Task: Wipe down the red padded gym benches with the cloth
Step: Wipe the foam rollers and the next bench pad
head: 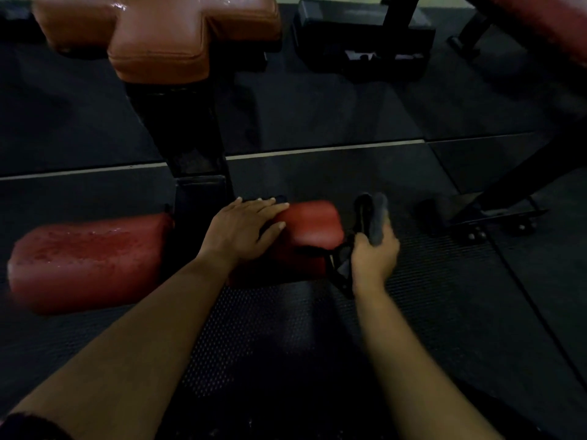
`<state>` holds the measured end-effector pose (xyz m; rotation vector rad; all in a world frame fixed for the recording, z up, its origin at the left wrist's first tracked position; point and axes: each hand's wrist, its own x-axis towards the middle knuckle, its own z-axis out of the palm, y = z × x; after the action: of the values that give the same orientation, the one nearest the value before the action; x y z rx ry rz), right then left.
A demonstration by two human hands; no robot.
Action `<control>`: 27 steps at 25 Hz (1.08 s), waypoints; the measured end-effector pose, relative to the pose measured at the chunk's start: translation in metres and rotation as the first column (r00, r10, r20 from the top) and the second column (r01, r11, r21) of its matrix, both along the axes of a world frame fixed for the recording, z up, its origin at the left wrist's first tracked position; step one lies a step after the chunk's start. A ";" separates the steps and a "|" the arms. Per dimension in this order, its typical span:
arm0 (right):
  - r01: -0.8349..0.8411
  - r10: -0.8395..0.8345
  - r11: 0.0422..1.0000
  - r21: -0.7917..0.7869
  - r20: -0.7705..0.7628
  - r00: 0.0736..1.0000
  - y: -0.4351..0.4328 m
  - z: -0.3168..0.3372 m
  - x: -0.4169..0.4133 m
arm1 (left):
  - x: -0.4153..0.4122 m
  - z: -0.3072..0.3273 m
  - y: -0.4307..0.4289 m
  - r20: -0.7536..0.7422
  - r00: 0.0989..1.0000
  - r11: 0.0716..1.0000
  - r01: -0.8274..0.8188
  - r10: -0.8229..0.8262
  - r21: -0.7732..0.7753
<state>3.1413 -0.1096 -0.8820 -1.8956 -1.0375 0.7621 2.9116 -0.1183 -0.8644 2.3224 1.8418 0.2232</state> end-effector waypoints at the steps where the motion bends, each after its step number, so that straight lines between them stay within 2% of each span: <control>1: 0.130 -0.126 0.990 0.046 -0.075 0.989 -0.019 -0.008 -0.007 | 0.000 0.000 0.000 0.032 0.999 1.000 -0.005 0.005 0.002; 5: 0.351 -0.328 0.936 0.032 -0.282 0.902 -0.061 -0.020 -0.040 | 0.000 -0.001 0.001 0.066 0.998 1.000 -0.006 0.005 0.011; 8: 0.349 -0.366 0.930 -0.112 -0.327 0.871 -0.076 -0.024 -0.068 | 0.000 -0.001 0.000 0.063 0.998 1.000 -0.005 0.003 0.026; 14: 0.052 -0.091 0.987 -0.150 -0.266 0.960 -0.119 -0.025 -0.118 | 0.000 -0.001 0.000 0.101 0.995 0.999 -0.014 0.009 0.048; 16: -0.170 0.138 0.981 -0.089 -0.284 0.949 -0.143 -0.026 -0.135 | 0.000 -0.002 0.000 0.100 0.995 0.999 -0.010 0.005 0.053; 17: -0.328 0.299 0.942 -0.069 -0.270 0.915 -0.158 -0.027 -0.144 | 0.000 -0.003 0.000 0.092 0.996 0.998 -0.008 0.003 0.055; 18: -0.500 0.477 0.862 -0.079 -0.205 0.855 -0.173 -0.028 -0.149 | -0.001 -0.003 0.000 0.084 0.996 0.999 -0.006 0.001 0.052; 19: -0.646 0.642 0.758 -0.086 -0.072 0.763 -0.187 -0.031 -0.151 | -0.001 -0.003 0.001 0.077 0.997 0.999 -0.003 -0.001 0.047; 20: -0.745 0.743 0.665 -0.053 0.157 0.651 -0.195 -0.037 -0.149 | -0.001 -0.002 0.000 0.072 0.997 0.999 -0.001 -0.002 0.041; 22: -0.861 0.645 0.506 0.049 0.641 0.416 -0.191 -0.056 -0.135 | -0.002 -0.001 0.000 0.069 0.998 0.999 0.009 -0.012 0.035; 23: -0.897 0.542 0.441 0.032 0.787 0.295 -0.178 -0.065 -0.123 | -0.002 -0.001 0.000 0.068 0.998 0.999 0.014 -0.016 0.034; 25: -0.920 0.363 0.378 -0.101 0.931 0.047 -0.139 -0.076 -0.094 | -0.004 -0.002 0.001 0.068 0.998 1.000 0.016 -0.017 0.023; 27: -0.919 0.207 0.325 -0.222 0.965 -0.160 -0.099 -0.073 -0.063 | -0.005 -0.003 0.002 0.069 0.998 1.000 0.015 -0.016 0.013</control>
<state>3.0784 -0.2086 -0.9552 -0.8255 -2.8135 -0.5618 2.9068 -0.1163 -0.8678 2.3059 1.7945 0.3093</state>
